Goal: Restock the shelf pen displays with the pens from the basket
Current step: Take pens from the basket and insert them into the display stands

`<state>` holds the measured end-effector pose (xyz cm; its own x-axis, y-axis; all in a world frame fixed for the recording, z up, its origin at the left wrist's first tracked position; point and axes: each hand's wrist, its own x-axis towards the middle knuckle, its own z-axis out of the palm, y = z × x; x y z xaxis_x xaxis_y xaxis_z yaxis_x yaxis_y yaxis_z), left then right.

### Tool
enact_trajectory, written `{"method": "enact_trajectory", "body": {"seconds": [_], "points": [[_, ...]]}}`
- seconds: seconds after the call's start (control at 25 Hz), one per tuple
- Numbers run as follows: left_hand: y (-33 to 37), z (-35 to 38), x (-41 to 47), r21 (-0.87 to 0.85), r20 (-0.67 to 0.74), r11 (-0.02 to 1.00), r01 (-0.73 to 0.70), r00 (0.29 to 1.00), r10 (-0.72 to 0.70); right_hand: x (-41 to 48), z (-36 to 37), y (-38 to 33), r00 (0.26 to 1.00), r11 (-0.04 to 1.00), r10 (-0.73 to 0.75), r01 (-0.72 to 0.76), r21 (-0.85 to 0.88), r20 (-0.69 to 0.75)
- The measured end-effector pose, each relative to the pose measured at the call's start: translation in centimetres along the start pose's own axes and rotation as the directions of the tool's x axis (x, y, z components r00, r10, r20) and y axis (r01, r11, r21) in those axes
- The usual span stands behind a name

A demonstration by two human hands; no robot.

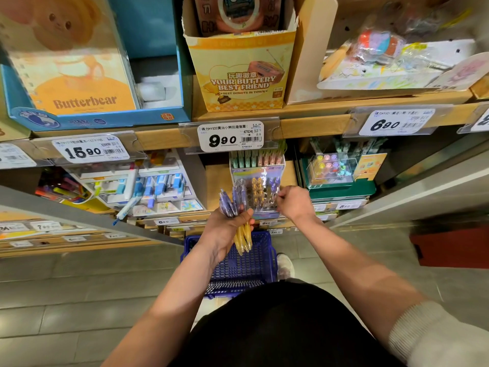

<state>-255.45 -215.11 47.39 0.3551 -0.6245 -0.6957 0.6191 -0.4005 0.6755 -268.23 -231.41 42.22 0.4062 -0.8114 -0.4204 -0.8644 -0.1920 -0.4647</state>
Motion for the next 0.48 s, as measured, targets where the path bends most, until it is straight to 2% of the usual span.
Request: {"method": "enact_trajectory", "body": {"seconds": [0.08,0.12,0.2,0.32,0.4,0.48], "points": [[0.0,0.2,0.0,-0.002,0.006,1.0,-0.003,1.0,0.003,-0.7,-0.9,0.0,0.987,0.957,0.122,-0.146,0.25,0.107],[0.0,0.3,0.0,-0.002,0.009,1.0,-0.004,1.0,0.004,-1.3,-1.4,-0.2,0.978,0.906,0.124,-0.18,0.383,0.165],[-0.1,0.6,0.0,0.003,0.023,1.0,-0.01,1.0,0.01,-2.8,-2.3,-0.9,0.972,0.806,0.013,-0.148,0.572,0.234],[-0.4,1.3,0.0,0.028,0.051,0.999,-0.034,0.998,0.033,-4.4,-3.1,-2.7,0.944,0.739,-0.167,-0.07,0.67,0.284],[-0.6,1.6,0.1,0.064,0.07,0.996,-0.061,0.996,0.057,-4.9,-3.0,-3.5,0.944,0.746,-0.175,-0.058,0.663,0.279],[-0.7,1.7,0.2,0.12,0.087,0.988,-0.098,0.992,0.088,-5.0,-2.6,-3.9,0.962,0.786,-0.12,-0.06,0.616,0.246]]}}
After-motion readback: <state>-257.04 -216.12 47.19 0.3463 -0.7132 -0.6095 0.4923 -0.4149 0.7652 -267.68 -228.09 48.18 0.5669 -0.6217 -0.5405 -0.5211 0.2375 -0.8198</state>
